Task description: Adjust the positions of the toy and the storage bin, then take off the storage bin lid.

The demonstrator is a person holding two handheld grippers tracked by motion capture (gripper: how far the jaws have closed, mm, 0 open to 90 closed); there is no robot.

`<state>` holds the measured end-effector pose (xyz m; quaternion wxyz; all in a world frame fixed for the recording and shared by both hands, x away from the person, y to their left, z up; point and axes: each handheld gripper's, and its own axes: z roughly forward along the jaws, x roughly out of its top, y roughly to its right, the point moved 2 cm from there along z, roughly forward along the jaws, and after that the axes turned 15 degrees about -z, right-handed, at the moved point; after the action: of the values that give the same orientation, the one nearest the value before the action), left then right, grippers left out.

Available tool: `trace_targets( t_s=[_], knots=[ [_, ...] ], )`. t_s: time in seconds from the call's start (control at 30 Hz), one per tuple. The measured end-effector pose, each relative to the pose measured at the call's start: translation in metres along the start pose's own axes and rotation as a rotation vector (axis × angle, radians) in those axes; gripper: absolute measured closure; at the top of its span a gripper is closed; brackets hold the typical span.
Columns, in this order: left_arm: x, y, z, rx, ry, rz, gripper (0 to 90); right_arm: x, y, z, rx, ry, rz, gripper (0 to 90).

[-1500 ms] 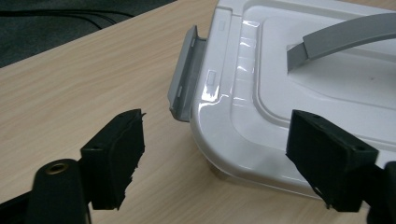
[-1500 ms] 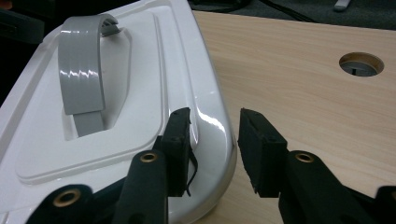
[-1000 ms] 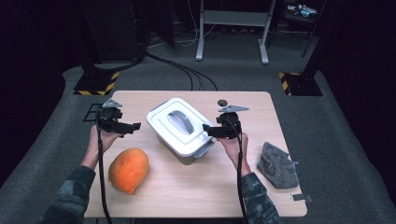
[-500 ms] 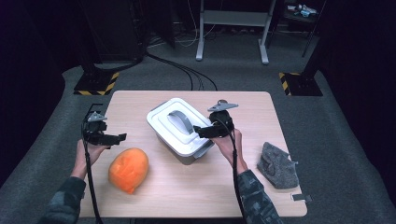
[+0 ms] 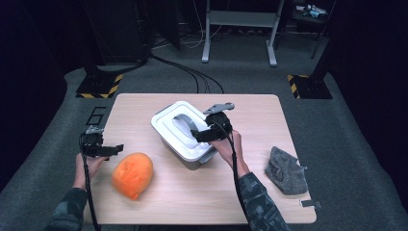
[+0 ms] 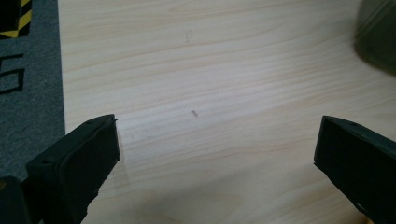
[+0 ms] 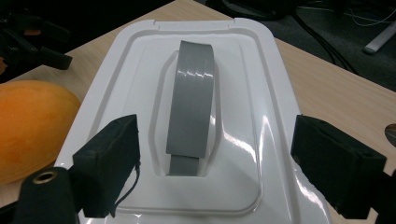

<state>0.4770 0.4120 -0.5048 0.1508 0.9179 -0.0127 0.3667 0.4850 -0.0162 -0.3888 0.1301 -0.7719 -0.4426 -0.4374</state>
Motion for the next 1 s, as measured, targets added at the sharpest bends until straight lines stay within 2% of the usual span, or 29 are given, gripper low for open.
trace_targets(
  t_s=[0.03, 0.1, 0.17, 0.27, 0.4, 0.5, 0.6, 0.63, 0.7, 0.73, 0.77, 0.8, 0.83, 1.0],
  knots=[
    [-0.003, -0.002, 0.003, 0.006, -0.001, -0.008, 0.0, 0.001, 0.0, 0.0, 0.002, -0.001, -0.001, 14.9],
    [-0.007, -0.005, 0.007, 0.016, -0.014, 0.002, 0.0, 0.003, -0.002, 0.001, 0.001, -0.002, -0.002, 15.2],
    [-0.01, -0.006, 0.01, 0.009, -0.014, -0.023, 0.0, 0.005, -0.002, 0.002, -0.004, -0.006, -0.008, 15.6],
    [-0.014, -0.007, 0.015, 0.018, -0.008, 0.008, 0.0, 0.009, -0.003, 0.006, -0.008, -0.014, -0.018, 17.4],
    [-0.02, -0.009, 0.021, 0.025, -0.035, 0.032, 0.0, 0.013, -0.005, 0.013, -0.01, -0.034, -0.018, 18.3],
    [-0.021, -0.011, 0.023, 0.025, -0.036, 0.018, 0.0, 0.016, -0.004, 0.019, -0.01, -0.044, -0.025, 18.7],
    [-0.022, -0.011, 0.025, 0.025, -0.049, 0.03, 0.0, 0.018, -0.004, 0.024, -0.007, -0.064, -0.017, 18.7],
    [-0.023, -0.011, 0.025, 0.028, -0.044, 0.039, 0.0, 0.019, -0.003, 0.026, -0.01, -0.063, -0.03, 18.7],
    [-0.025, -0.009, 0.026, 0.04, -0.026, 0.047, 0.0, 0.02, -0.003, 0.028, -0.007, -0.072, -0.019, 18.7],
    [-0.027, -0.009, 0.026, 0.054, -0.02, 0.069, 0.0, 0.021, -0.004, 0.029, -0.004, -0.082, 0.001, 18.4],
    [-0.028, -0.008, 0.026, 0.049, -0.009, 0.073, 0.0, 0.022, -0.003, 0.031, -0.007, -0.08, -0.006, 17.6],
    [-0.029, -0.008, 0.026, 0.047, -0.002, 0.066, 0.0, 0.023, -0.004, 0.032, -0.006, -0.088, 0.007, 17.5],
    [-0.03, -0.008, 0.026, 0.046, 0.007, 0.067, 0.0, 0.023, -0.003, 0.034, -0.007, -0.088, -0.005, 17.8],
    [-0.03, -0.008, 0.027, 0.044, 0.011, 0.066, 0.0, 0.026, -0.002, 0.038, -0.001, -0.096, -0.022, 30.7]
  ],
)
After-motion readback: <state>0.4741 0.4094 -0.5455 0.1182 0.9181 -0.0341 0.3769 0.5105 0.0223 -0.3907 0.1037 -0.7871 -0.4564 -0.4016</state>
